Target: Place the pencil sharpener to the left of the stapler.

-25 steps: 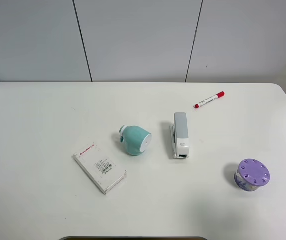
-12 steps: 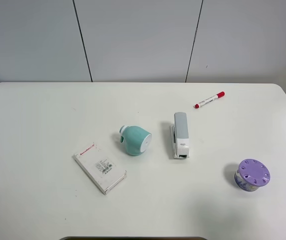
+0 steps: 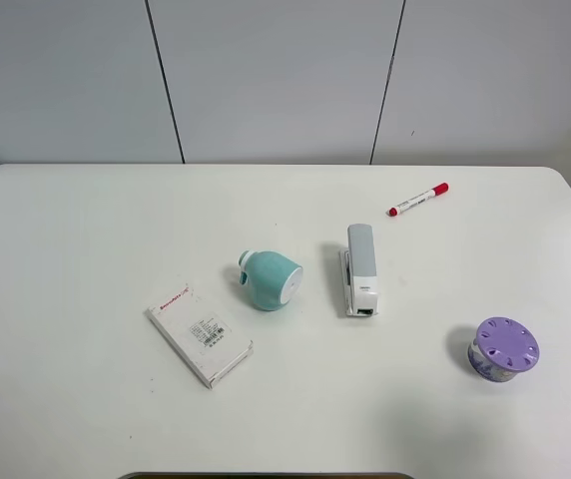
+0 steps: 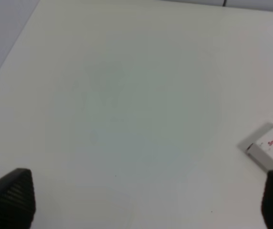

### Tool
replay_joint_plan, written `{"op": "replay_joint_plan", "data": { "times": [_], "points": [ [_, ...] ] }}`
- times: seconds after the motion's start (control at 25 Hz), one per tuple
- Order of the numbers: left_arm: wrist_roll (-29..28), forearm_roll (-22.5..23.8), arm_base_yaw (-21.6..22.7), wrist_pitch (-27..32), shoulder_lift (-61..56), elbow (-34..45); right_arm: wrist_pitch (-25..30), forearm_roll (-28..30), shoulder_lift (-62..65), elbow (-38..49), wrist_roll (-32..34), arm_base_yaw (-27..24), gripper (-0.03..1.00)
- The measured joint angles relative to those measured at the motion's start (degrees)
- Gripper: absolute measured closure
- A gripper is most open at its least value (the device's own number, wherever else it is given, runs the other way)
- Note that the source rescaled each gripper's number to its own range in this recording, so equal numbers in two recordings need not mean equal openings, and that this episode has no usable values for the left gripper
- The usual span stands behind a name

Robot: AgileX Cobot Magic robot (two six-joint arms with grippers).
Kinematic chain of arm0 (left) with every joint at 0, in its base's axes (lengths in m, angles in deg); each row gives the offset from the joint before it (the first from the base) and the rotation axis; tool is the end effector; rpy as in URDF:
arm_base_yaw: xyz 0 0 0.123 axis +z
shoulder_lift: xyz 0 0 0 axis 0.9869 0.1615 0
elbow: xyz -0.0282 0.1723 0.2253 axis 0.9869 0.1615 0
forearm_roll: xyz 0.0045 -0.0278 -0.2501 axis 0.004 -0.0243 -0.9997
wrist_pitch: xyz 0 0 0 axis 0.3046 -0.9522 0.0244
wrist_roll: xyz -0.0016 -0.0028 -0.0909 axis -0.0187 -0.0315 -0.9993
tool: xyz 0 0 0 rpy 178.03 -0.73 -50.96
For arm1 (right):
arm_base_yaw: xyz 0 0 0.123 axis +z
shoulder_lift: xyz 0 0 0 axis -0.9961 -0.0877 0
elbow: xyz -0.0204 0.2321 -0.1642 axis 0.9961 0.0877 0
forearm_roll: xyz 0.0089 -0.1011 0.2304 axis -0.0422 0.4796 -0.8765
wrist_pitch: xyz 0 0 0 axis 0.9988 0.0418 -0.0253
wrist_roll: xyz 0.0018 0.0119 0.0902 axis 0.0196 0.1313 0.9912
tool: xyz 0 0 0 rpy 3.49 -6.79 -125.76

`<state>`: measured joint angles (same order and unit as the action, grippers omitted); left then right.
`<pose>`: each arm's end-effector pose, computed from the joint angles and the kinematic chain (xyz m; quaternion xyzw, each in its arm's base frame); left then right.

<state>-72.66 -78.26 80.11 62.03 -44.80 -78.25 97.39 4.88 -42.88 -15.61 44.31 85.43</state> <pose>-0.0068 0.0045 0.2797 -0.0263 0.8482 0.0077 0.5289 -0.0061 -0.0109 0.2785 0.0462 0.8503 -0.0381 0.5229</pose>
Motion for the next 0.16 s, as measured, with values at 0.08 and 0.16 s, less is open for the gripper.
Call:
{"op": "replay_joint_plan", "data": {
  "times": [0.08,0.16],
  "points": [
    [0.0,0.0,0.0,0.0,0.0,0.0,0.0,0.0,0.0,0.0,0.0,0.0,0.62],
    [0.0,0.0,0.0,0.0,0.0,0.0,0.0,0.0,0.0,0.0,0.0,0.0,0.62]
  ]
}}
